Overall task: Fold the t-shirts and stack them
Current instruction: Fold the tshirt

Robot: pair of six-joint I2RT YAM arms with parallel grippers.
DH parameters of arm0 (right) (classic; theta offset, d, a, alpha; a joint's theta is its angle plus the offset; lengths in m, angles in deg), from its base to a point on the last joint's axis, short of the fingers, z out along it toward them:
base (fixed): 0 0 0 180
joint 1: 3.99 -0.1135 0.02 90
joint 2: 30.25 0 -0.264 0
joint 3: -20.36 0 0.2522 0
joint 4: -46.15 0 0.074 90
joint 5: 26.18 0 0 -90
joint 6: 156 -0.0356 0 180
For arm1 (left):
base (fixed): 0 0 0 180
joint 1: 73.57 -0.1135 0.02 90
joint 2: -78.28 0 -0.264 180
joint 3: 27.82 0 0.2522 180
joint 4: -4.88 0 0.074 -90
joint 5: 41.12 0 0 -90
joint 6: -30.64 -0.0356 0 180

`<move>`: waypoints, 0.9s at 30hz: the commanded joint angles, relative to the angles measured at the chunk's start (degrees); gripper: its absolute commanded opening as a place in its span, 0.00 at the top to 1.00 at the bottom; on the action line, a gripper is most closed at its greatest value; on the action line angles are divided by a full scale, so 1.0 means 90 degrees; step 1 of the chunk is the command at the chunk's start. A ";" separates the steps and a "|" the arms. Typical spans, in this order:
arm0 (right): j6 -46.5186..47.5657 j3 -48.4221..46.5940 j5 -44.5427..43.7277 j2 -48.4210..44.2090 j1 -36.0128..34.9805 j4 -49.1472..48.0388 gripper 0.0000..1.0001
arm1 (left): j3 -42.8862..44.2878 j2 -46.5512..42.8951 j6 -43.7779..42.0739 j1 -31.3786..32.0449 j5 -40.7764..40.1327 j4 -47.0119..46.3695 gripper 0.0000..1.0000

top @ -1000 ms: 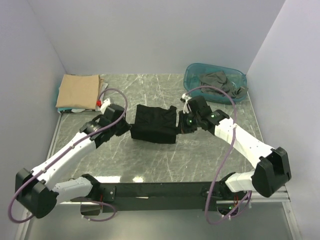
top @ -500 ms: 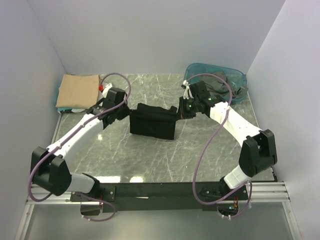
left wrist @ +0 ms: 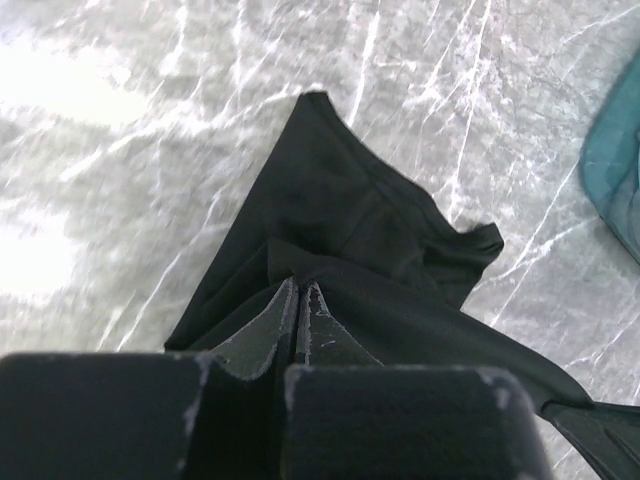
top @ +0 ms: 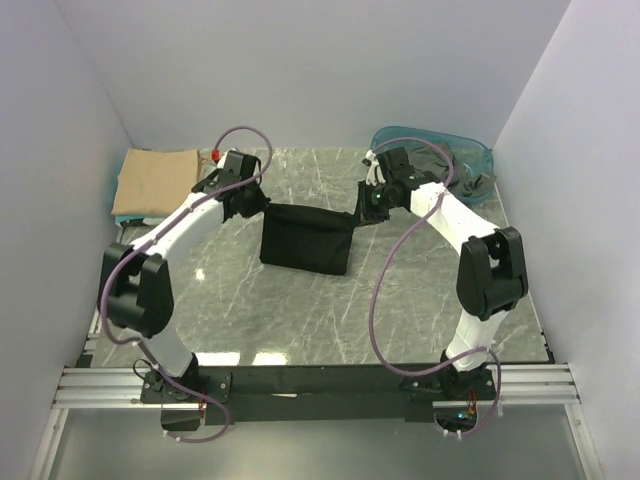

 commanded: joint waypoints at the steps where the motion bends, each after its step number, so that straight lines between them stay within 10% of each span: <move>1: 0.0104 -0.0408 0.0142 0.0348 0.0190 0.0056 0.94 | 0.0604 0.0427 -0.0306 -0.0148 0.0232 -0.0073 0.99; 14: 0.0212 -0.1033 0.0503 0.1511 0.0483 -0.0129 0.86 | 0.1785 0.1999 -0.0599 -0.0460 0.0867 0.0092 0.99; 18: 0.0368 -0.1530 0.0475 0.1697 0.0571 -0.0111 0.51 | 0.2040 0.2274 -0.0726 -0.0538 0.1317 0.0112 0.67; 20: 0.0417 -0.1658 0.0435 0.1552 0.0580 -0.0032 0.31 | 0.2031 0.2216 -0.0746 -0.0538 0.1395 0.0122 0.01; 27: 0.0320 -0.0156 0.1011 0.0156 0.0367 -0.0832 0.22 | 0.0929 0.1054 -0.0659 -0.0500 0.1912 -0.0395 0.01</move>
